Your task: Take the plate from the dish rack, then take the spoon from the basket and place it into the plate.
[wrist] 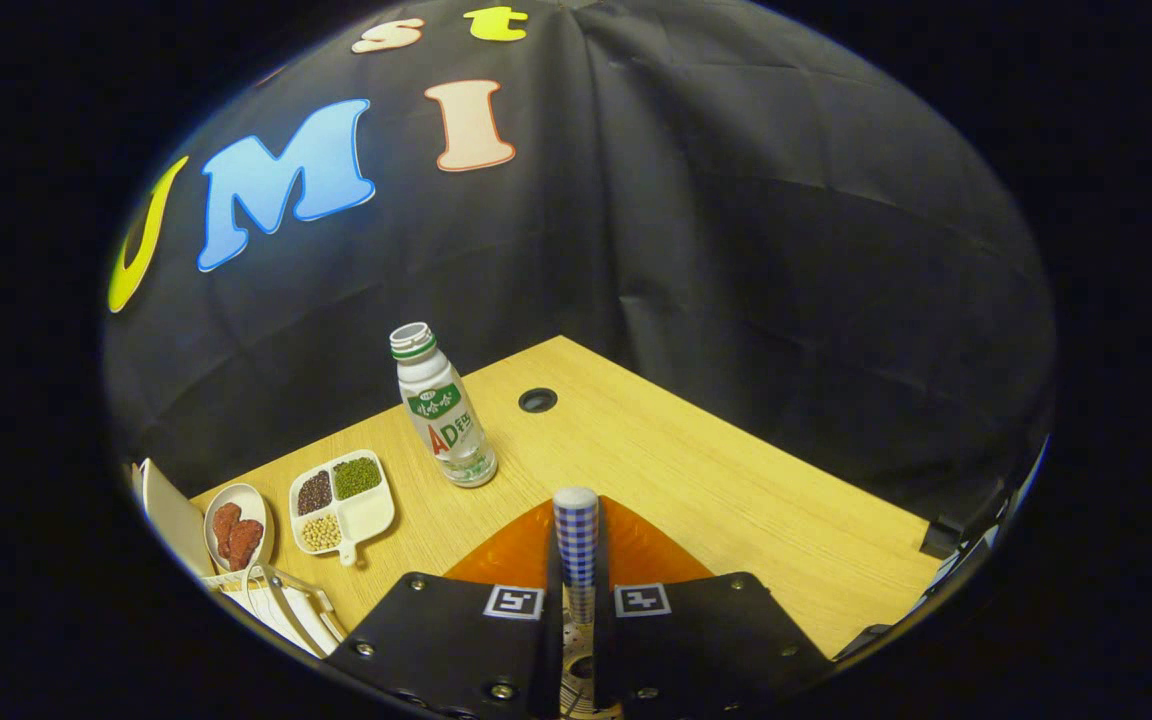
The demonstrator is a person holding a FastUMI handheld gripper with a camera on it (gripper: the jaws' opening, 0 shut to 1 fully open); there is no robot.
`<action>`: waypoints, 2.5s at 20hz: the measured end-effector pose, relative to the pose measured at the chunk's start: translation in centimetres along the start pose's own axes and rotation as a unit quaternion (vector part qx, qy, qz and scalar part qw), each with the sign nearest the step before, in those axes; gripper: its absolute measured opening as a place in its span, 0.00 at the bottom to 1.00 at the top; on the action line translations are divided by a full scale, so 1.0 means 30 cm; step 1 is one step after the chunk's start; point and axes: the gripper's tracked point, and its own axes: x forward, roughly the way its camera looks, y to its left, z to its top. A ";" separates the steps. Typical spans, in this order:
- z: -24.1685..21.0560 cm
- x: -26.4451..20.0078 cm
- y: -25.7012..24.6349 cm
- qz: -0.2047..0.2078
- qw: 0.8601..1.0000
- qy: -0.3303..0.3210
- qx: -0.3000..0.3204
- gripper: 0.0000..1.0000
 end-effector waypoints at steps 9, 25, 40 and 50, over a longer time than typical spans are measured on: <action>0.152 -0.266 0.128 0.006 0.996 -0.077 -0.043 0.12; -0.352 -0.870 0.640 0.189 0.972 -0.037 -0.132 0.12; -0.813 -1.015 0.657 0.247 0.949 0.058 -0.185 0.12; -0.891 -0.973 0.571 0.240 0.951 0.104 -0.166 0.14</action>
